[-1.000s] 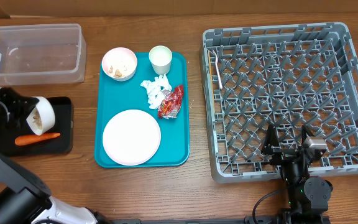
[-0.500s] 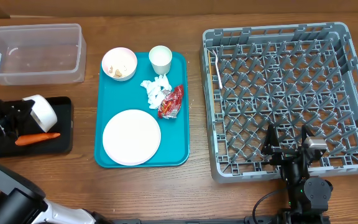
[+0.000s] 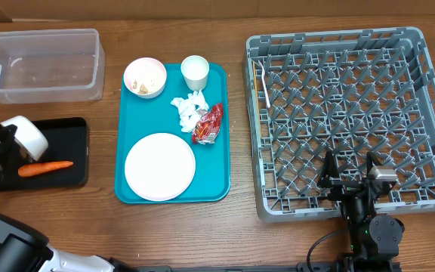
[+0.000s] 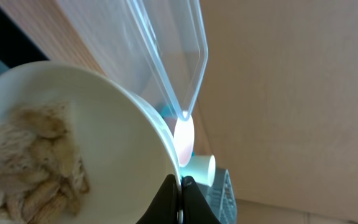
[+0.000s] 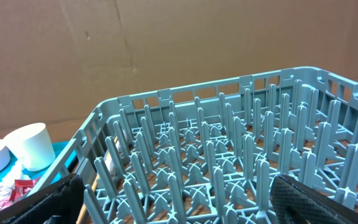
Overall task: Sort waste into correct bins and load items into the dishwasher rack
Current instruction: 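Tilt the bowl with the left gripper to dump scraps onto the black tray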
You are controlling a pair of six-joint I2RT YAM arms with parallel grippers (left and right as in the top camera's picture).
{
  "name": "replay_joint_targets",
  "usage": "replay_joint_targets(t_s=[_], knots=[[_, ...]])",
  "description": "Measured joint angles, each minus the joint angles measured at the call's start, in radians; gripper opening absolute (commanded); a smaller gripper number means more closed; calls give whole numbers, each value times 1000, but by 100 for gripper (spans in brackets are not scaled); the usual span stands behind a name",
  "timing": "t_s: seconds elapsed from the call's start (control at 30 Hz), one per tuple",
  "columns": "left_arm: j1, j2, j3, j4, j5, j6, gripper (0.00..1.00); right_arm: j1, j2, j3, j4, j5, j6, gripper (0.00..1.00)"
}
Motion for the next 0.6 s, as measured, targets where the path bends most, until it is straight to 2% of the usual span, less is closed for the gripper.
replay_joint_targets(t_s=[0.4,0.6], knots=[[3,0,-3,47,31,-5,4,0,0,0,0,0,0,100],[3,6,-7,122,77,-84,4,0,0,0,0,0,0,100]])
